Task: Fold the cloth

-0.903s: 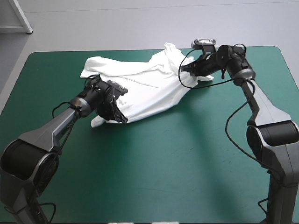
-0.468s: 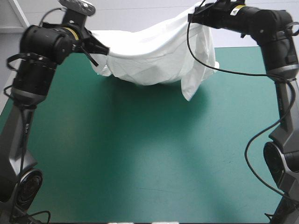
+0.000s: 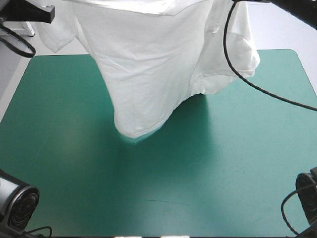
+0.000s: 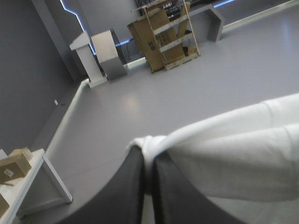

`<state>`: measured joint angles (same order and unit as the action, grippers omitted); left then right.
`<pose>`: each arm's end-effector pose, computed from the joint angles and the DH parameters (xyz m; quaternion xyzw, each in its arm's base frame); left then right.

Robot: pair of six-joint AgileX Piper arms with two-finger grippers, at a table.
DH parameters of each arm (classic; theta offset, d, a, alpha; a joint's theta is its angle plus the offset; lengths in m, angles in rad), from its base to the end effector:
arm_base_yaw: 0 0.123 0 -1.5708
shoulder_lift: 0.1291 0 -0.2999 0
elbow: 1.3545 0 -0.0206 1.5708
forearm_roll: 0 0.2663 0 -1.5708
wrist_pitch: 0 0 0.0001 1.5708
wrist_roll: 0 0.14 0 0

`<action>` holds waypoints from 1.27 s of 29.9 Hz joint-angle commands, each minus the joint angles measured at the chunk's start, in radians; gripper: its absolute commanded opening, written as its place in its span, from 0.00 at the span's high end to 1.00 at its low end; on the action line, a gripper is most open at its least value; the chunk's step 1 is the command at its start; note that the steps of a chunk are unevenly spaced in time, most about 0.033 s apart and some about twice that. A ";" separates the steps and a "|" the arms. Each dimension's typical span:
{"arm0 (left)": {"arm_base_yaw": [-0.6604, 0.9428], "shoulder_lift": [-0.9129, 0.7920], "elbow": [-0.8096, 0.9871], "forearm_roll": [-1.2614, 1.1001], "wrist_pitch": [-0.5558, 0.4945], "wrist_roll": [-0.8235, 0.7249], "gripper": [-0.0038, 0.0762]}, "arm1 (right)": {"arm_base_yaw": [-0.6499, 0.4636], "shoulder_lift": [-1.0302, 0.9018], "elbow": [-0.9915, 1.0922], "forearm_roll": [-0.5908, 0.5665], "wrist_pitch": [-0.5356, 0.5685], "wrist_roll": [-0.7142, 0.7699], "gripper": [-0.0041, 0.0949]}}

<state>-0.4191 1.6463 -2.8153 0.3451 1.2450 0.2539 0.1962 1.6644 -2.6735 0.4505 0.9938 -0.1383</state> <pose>0.2524 -0.0633 0.6801 0.1560 0.6793 0.0951 0.7108 0.2828 0.1083 0.6814 -0.1653 0.6344 0.2367 0.7171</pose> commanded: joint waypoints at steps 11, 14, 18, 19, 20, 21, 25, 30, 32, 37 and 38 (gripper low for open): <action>0.000 -0.126 -0.026 0.014 -0.151 0.072 0.93 | -0.001 -0.139 -0.025 0.036 -0.185 -0.086 0.97; 0.000 -0.121 -0.024 0.014 -0.114 0.072 0.93 | -0.001 -0.132 -0.025 0.041 -0.162 -0.088 0.97; 0.000 -0.095 0.022 0.050 -0.095 0.066 0.93 | -0.001 -0.083 -0.025 0.045 -0.134 -0.086 0.98; 0.000 -0.085 0.054 0.070 -0.095 0.066 0.93 | -0.001 -0.065 -0.025 0.045 -0.129 -0.086 0.98; 0.000 -0.077 0.076 0.079 -0.095 0.064 0.93 | -0.001 -0.045 -0.025 0.047 -0.127 -0.084 0.98; 0.000 -0.062 0.107 0.097 -0.102 0.045 0.93 | -0.001 -0.024 -0.025 0.047 -0.123 -0.082 0.98; 0.000 -0.005 0.239 0.185 -0.118 -0.044 0.93 | -0.001 0.063 -0.025 0.047 -0.103 -0.079 0.98; 0.023 0.071 0.365 0.181 -0.206 -0.115 0.93 | -0.001 0.209 -0.025 0.047 -0.148 -0.087 0.98; 0.039 0.098 0.403 0.177 -0.253 -0.155 0.93 | -0.001 0.266 -0.025 0.054 -0.208 -0.087 0.98; 0.097 0.174 0.478 0.162 -0.341 -0.229 0.93 | -0.001 0.405 -0.025 0.116 -0.362 -0.114 0.98; 0.106 0.194 0.487 0.155 -0.353 -0.229 0.93 | -0.001 0.433 -0.025 0.134 -0.380 -0.136 0.98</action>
<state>-0.3348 1.8531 -2.3308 0.4894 1.0050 0.0575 0.1984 2.1041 -2.6786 0.5222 0.7636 -0.2329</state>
